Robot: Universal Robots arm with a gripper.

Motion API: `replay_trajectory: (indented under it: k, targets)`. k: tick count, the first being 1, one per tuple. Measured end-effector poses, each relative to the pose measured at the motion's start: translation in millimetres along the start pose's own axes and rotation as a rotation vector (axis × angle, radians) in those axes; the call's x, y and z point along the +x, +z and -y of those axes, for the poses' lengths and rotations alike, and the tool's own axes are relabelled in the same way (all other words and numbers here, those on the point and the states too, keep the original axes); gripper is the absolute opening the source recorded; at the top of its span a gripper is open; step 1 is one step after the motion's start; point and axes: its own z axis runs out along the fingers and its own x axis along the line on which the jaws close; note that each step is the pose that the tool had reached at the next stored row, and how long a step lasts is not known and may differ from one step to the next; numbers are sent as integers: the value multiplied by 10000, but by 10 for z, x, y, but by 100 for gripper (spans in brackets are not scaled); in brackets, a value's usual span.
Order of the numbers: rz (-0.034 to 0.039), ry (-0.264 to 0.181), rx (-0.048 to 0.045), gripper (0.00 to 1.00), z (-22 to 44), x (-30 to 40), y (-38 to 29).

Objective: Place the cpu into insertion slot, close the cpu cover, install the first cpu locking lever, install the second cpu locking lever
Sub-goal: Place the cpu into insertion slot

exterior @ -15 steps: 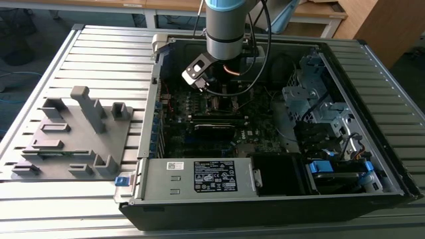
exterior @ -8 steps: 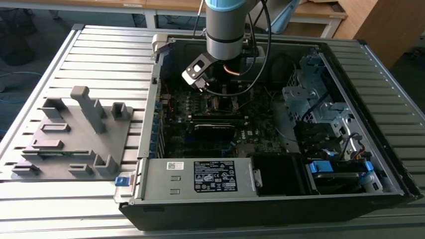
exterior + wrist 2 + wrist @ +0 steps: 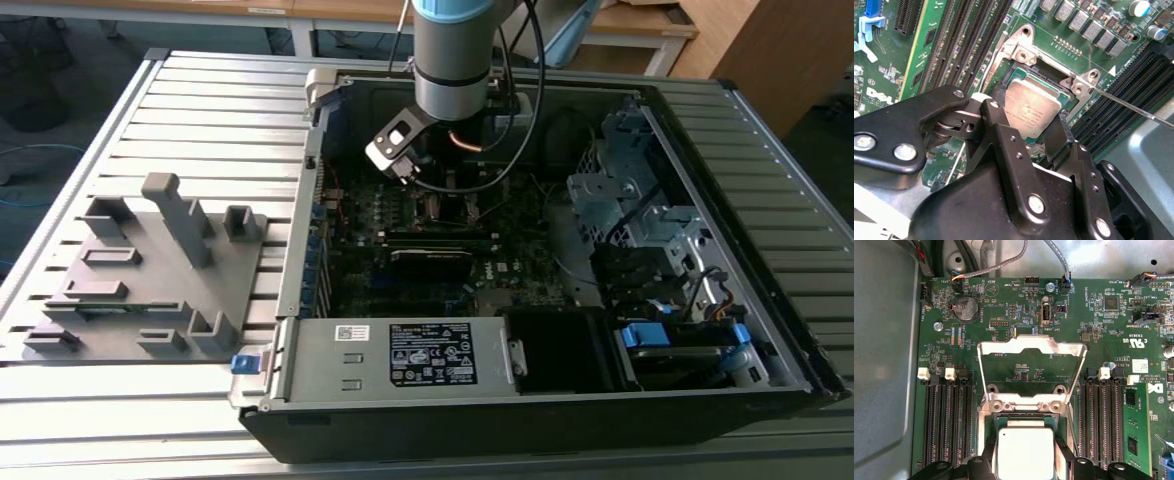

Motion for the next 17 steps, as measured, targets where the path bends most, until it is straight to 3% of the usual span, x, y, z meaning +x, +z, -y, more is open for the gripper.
replay_trajectory:
  k: [7,8,11,17]
  targets:
    - [-12,0,-8,55,-1,2,7]
    - [-8,0,-5,61,-1,2,6]
    - [-1,0,-1,61,0,0,3]
    - [0,0,0,61,-4,1,-48]
